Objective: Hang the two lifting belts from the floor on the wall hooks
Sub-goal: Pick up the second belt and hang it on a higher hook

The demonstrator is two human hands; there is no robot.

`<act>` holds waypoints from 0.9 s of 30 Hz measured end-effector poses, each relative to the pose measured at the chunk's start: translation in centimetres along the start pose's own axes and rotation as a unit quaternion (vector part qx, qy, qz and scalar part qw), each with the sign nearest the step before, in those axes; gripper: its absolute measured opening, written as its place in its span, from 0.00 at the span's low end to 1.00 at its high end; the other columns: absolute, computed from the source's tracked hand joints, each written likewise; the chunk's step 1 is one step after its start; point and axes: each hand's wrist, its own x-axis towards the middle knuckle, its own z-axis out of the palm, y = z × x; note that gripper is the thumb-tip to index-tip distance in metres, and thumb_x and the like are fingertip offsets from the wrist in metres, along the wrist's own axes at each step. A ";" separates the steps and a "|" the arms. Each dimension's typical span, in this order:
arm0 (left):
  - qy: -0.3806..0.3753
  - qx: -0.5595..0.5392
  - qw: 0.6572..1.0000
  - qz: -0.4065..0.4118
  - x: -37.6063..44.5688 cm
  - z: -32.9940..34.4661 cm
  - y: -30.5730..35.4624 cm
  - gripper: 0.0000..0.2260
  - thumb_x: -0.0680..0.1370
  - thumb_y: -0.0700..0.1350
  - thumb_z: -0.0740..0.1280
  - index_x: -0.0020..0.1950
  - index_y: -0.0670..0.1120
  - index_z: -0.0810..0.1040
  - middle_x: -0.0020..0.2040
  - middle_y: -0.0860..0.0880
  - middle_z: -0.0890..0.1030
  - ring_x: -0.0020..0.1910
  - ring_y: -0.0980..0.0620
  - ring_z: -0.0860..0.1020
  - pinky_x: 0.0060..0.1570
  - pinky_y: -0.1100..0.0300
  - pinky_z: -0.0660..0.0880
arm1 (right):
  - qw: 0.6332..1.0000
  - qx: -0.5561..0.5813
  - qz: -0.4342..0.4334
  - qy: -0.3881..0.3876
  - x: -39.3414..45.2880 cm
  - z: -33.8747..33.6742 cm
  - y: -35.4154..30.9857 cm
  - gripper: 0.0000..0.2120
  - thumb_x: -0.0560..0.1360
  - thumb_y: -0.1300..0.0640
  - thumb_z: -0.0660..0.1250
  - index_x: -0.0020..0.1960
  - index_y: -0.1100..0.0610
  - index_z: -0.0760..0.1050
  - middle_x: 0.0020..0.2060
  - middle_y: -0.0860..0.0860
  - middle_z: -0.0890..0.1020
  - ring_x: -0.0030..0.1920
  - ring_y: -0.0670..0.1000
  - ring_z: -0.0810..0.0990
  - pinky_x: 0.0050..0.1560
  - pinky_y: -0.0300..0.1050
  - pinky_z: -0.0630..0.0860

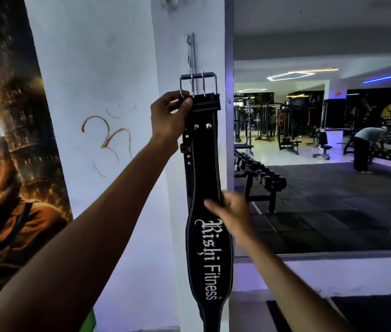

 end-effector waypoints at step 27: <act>-0.176 0.062 0.977 -0.102 -8.5 -3.8 -4.8 0.07 0.76 0.34 0.71 0.47 0.47 0.82 0.39 0.49 0.85 0.39 0.54 0.82 0.44 0.57 0.80 | 0.987 0.090 -0.069 0.116 8.3 0.9 -17.3 0.24 0.69 0.71 0.72 0.62 0.56 0.76 0.35 0.55 0.83 0.37 0.49 0.82 0.44 0.43 0.80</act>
